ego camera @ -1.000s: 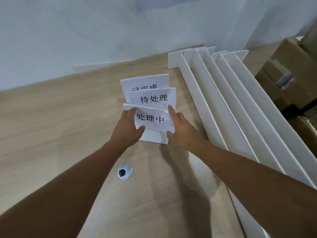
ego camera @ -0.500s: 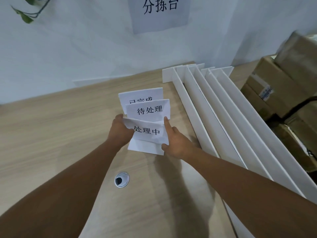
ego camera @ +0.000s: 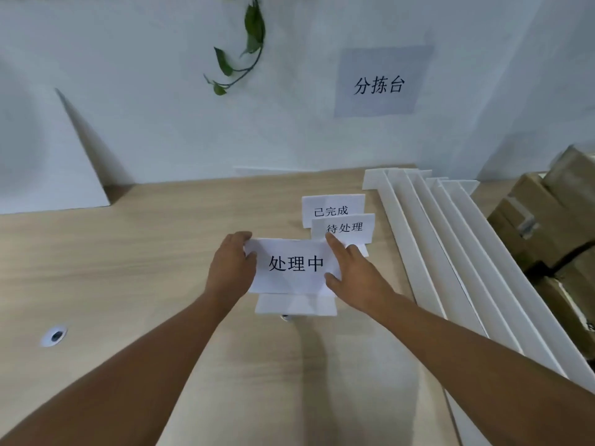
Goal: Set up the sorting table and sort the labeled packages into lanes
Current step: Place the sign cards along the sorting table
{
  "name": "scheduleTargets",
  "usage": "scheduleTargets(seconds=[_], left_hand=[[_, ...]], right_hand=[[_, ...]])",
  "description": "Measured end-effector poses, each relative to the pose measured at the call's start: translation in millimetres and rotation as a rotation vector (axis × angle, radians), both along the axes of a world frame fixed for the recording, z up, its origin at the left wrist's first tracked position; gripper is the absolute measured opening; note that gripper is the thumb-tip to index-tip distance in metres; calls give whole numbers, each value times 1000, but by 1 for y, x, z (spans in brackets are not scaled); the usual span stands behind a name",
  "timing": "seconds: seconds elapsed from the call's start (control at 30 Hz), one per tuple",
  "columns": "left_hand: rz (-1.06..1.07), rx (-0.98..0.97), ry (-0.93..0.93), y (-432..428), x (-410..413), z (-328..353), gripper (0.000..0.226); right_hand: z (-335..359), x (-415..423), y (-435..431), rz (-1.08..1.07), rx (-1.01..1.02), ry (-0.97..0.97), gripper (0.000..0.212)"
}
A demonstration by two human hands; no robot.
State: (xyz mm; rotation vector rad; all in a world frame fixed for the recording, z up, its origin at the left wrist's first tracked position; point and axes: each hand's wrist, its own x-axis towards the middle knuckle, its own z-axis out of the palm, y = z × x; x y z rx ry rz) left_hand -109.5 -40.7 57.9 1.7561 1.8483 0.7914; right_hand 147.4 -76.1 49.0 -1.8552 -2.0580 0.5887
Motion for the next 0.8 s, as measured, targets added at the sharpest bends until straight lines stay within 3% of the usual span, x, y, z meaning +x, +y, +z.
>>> scheduleTargets(seconds=[0.23, 0.6, 0.8], left_hand=[[105, 97, -22, -82, -154, 53, 24], [206, 172, -25, -216, -393, 87, 28], [248, 154, 53, -220, -478, 82, 32]], right_hand=[[52, -130, -38, 124, 122, 45, 74], [74, -369, -130, 302, 236, 66, 75], [65, -456, -131, 333, 258, 72, 71]])
